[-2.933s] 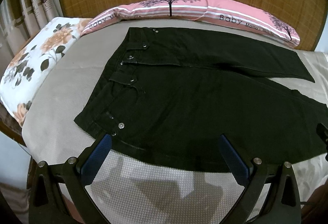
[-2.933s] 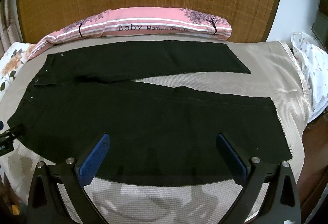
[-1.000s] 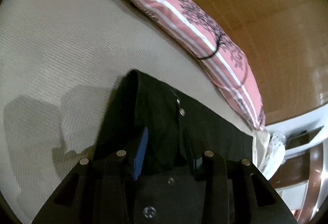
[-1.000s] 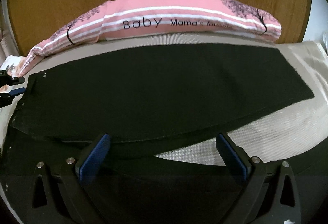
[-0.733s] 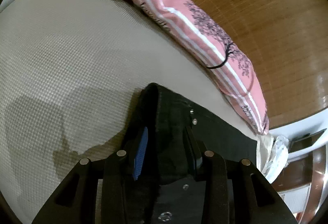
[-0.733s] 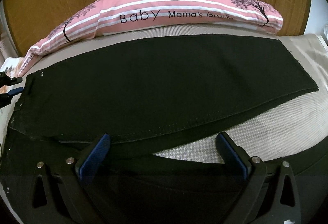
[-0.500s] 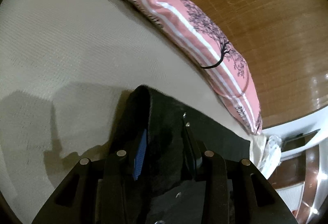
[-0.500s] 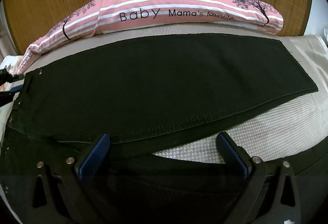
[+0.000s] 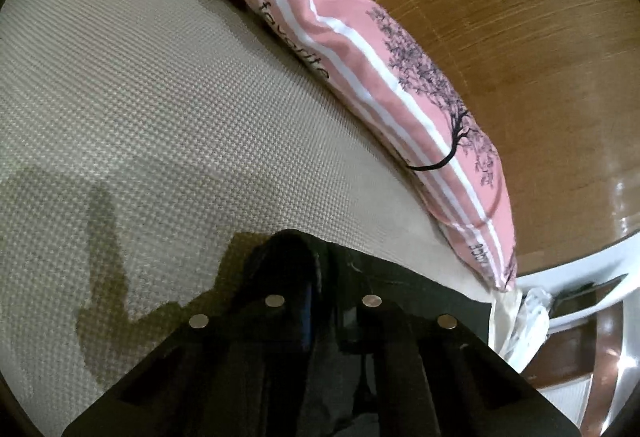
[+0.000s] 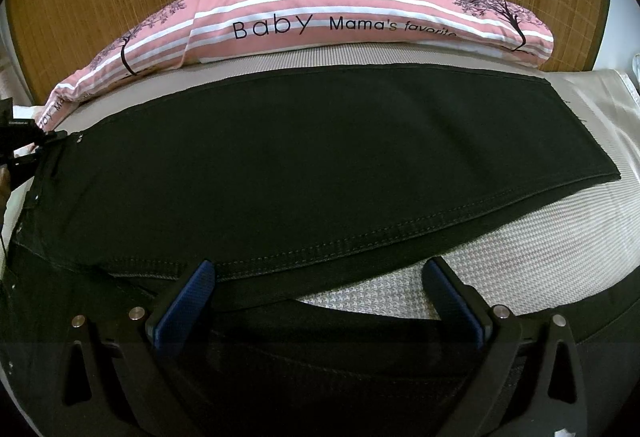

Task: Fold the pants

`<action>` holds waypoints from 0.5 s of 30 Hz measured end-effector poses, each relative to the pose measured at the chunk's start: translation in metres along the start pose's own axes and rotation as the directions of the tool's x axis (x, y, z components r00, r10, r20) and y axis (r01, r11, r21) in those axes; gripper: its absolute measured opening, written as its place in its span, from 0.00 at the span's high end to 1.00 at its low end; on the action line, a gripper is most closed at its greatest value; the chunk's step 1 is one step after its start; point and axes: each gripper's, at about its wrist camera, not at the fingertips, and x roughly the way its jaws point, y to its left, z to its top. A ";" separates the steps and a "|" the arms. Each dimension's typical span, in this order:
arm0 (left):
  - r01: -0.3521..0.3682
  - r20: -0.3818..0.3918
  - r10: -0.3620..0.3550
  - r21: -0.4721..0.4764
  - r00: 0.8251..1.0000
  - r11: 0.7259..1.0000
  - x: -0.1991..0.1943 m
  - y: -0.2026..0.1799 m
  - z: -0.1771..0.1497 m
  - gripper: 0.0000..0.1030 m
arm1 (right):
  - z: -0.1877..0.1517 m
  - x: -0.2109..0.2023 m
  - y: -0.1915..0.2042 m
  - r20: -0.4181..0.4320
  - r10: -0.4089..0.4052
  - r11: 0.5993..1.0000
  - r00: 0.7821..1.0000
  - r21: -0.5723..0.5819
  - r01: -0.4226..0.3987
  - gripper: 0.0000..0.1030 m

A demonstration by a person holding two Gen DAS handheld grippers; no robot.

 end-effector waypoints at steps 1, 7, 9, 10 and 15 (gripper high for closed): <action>-0.003 0.007 0.003 0.008 1.000 1.000 -0.002 -0.002 -0.001 0.92 | 0.000 0.000 0.000 0.000 0.001 1.000 1.000 0.001 -0.001 0.00; 0.031 0.107 -0.045 0.126 0.993 0.991 -0.041 -0.042 -0.016 0.92 | 0.011 -0.005 0.000 0.002 0.013 0.999 1.000 -0.052 -0.013 0.06; 0.046 0.129 -0.068 0.170 0.989 0.984 -0.055 -0.056 -0.023 0.93 | 0.027 -0.011 0.000 -0.004 0.083 0.987 0.997 -0.136 -0.083 0.08; 0.050 0.138 -0.077 0.186 0.987 0.981 -0.060 -0.060 -0.026 0.93 | 0.038 -0.013 0.000 -0.013 0.123 0.977 0.992 -0.176 -0.123 0.10; 0.099 0.178 -0.138 0.213 0.974 0.972 -0.085 -0.073 -0.040 0.93 | 0.104 -0.007 0.006 -0.067 0.235 0.897 0.970 -0.370 -0.243 0.10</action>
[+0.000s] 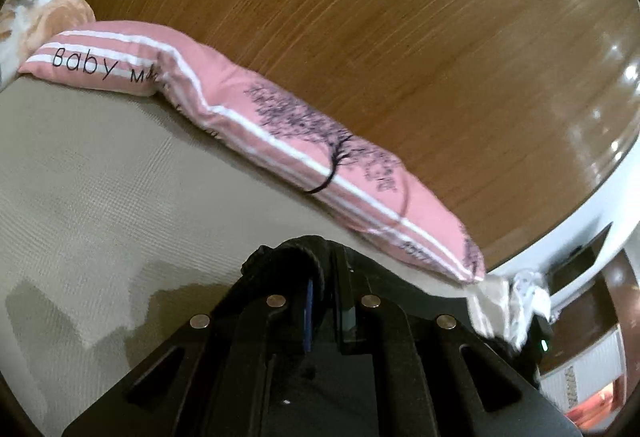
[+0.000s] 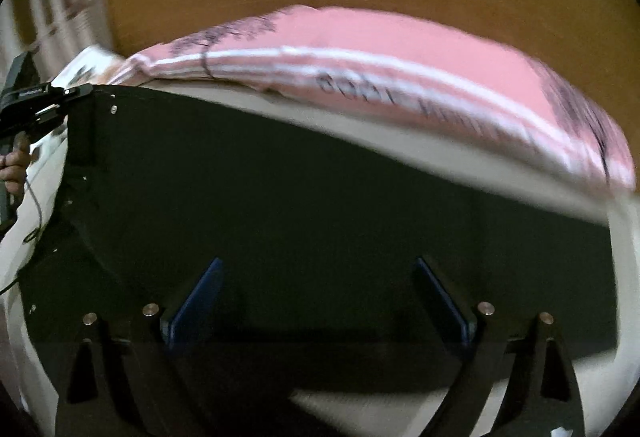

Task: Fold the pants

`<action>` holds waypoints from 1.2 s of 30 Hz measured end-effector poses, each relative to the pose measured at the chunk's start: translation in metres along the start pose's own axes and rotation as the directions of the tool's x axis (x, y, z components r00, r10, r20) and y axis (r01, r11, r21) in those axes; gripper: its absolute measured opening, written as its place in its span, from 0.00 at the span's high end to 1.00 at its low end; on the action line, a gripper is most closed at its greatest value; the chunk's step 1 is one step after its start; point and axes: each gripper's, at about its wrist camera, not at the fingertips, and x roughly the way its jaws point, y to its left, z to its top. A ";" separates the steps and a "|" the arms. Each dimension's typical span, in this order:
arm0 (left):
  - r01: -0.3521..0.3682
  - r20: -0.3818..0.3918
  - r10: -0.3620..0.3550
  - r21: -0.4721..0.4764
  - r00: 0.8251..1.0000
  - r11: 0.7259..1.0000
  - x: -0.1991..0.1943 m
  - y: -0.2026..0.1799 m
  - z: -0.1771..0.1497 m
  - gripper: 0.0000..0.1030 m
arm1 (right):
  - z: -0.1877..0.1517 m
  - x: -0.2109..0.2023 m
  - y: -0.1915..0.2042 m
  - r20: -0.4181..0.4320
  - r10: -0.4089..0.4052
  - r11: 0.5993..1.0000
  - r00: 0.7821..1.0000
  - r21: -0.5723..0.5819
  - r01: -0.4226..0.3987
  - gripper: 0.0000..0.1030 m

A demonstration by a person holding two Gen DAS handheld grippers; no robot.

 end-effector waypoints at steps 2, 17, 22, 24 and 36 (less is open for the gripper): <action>0.010 0.015 -0.010 -0.003 1.000 1.000 -0.009 -0.002 -0.003 0.93 | 0.027 0.011 -0.004 -0.032 0.022 0.995 0.999 -0.100 -0.025 0.10; -0.015 0.007 0.015 0.004 1.000 1.000 -0.015 -0.014 -0.006 0.93 | 0.120 0.126 -0.009 -0.374 0.238 0.852 0.896 -0.363 -0.378 0.36; -0.029 -0.005 0.029 0.008 1.000 1.000 -0.008 -0.010 -0.005 0.93 | 0.114 0.141 -0.014 -0.419 0.232 0.845 0.878 -0.361 -0.395 0.53; -0.038 -0.011 0.038 0.011 0.999 0.999 -0.005 -0.009 -0.004 0.93 | 0.112 0.143 -0.015 -0.423 0.230 0.845 0.877 -0.360 -0.395 0.67; -0.046 -0.006 0.047 0.053 0.999 0.998 -0.029 -0.021 -0.006 0.93 | 0.090 0.057 -0.005 -0.219 0.140 0.905 0.966 -0.366 -0.214 0.93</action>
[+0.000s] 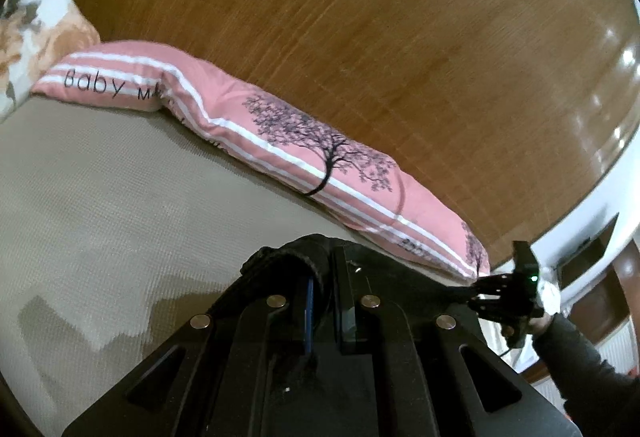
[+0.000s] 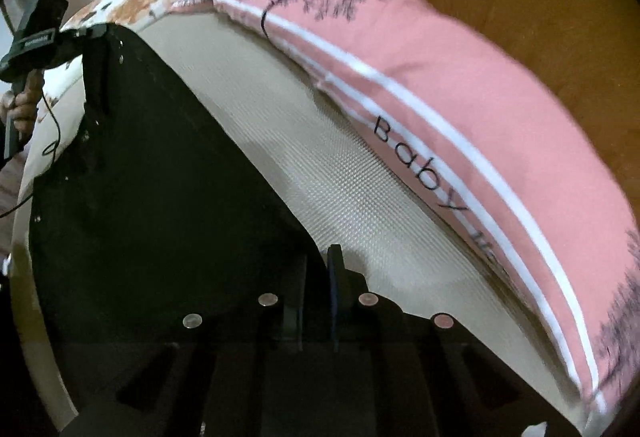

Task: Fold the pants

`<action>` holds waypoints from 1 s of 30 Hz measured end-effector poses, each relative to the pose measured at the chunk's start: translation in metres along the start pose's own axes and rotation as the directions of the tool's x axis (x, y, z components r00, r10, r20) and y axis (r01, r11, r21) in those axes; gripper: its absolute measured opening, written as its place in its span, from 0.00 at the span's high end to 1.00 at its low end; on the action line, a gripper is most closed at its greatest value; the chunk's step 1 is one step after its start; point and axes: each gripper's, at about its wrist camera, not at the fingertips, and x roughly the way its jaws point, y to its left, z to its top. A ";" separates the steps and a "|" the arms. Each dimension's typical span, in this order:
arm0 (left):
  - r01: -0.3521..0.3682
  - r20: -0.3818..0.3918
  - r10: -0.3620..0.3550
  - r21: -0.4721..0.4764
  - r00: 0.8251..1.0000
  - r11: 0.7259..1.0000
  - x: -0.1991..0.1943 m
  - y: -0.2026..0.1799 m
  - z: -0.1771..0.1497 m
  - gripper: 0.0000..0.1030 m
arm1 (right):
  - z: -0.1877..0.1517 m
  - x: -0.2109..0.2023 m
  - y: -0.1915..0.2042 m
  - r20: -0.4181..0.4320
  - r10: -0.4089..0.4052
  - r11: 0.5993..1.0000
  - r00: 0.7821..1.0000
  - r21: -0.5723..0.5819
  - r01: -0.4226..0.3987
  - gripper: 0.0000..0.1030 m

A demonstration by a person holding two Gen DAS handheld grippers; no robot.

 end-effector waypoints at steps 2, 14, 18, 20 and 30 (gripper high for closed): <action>0.008 -0.003 -0.008 0.014 1.000 1.000 -0.010 -0.006 -0.002 0.93 | -0.010 -0.019 0.009 0.021 -0.041 0.999 0.999 0.012 0.041 0.93; 0.042 -0.068 -0.034 0.127 0.997 0.991 -0.101 -0.036 -0.067 0.92 | -0.103 -0.101 0.113 0.109 -0.170 0.975 0.979 0.161 0.151 0.95; 0.036 -0.123 -0.019 0.141 0.992 0.989 -0.121 -0.032 -0.101 0.91 | -0.138 -0.107 0.145 0.109 -0.148 0.971 0.983 0.207 0.123 0.95; 0.021 -0.152 0.003 0.151 0.988 0.988 -0.125 -0.027 -0.120 0.91 | -0.156 -0.104 0.156 0.099 -0.122 0.967 0.988 0.238 0.095 0.95; -0.113 -0.301 0.187 0.248 0.935 0.962 -0.117 0.003 -0.197 0.86 | -0.207 -0.049 0.190 0.009 -0.069 0.947 0.998 0.316 0.063 0.95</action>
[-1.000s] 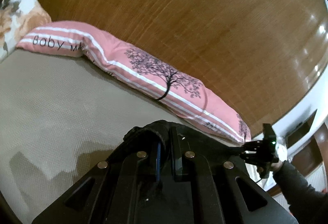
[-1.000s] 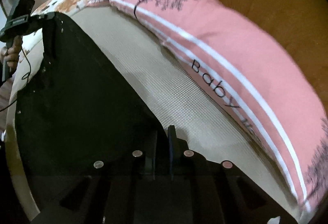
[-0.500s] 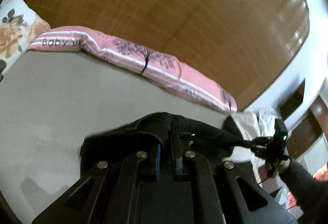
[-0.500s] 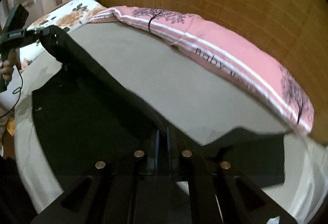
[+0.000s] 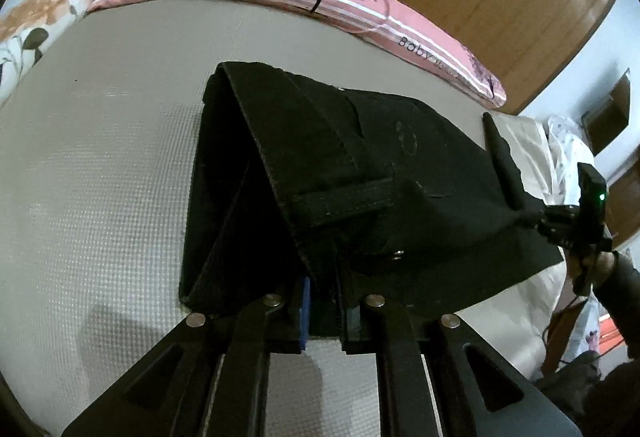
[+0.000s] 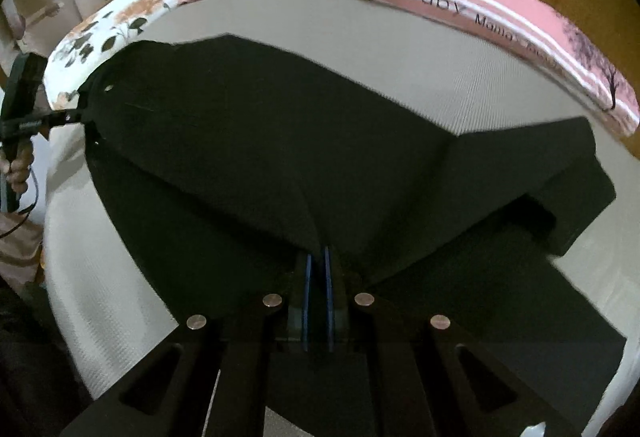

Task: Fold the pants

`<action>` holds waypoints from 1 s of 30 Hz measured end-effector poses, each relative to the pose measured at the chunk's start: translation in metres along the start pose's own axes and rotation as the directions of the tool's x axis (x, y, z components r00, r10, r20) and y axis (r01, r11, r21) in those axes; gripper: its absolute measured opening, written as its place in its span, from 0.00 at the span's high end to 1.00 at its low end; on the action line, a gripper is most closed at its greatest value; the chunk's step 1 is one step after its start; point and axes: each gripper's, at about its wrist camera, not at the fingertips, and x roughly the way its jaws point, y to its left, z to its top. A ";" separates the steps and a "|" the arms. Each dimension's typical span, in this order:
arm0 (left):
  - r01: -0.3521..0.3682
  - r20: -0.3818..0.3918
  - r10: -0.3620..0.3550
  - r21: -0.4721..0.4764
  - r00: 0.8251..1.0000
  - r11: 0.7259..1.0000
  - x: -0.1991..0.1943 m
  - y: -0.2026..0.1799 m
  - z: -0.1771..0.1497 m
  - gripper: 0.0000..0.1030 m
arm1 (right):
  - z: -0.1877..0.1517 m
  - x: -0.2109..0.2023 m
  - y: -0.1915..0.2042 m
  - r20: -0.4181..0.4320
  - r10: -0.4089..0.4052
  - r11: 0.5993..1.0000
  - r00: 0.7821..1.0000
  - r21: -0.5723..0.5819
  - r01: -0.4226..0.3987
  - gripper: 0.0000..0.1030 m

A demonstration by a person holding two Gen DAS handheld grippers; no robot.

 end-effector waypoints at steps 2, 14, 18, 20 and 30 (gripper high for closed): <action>-0.017 -0.012 0.017 -0.003 1.000 1.000 -0.004 0.000 0.000 0.81 | -0.001 0.006 0.002 -0.007 -0.019 1.000 1.000 -0.002 0.019 0.95; 0.078 -0.018 -0.087 -0.281 0.996 0.956 -0.041 0.020 -0.016 0.62 | -0.004 -0.007 0.010 0.065 -0.079 0.994 0.995 0.080 0.074 0.78; 0.194 -0.004 -0.215 -0.411 0.977 0.891 -0.024 0.016 -0.023 0.62 | -0.010 -0.021 0.016 0.116 -0.061 0.992 0.991 0.114 0.048 0.64; 0.219 0.017 -0.238 -0.456 0.971 0.863 -0.013 0.015 -0.020 0.62 | -0.012 -0.025 0.015 0.131 -0.045 0.990 0.990 0.140 0.027 0.64; 0.263 0.110 -0.245 -0.569 0.963 0.779 0.013 0.022 -0.010 0.62 | -0.023 -0.024 -0.017 0.122 -0.089 0.926 0.989 0.376 0.037 0.63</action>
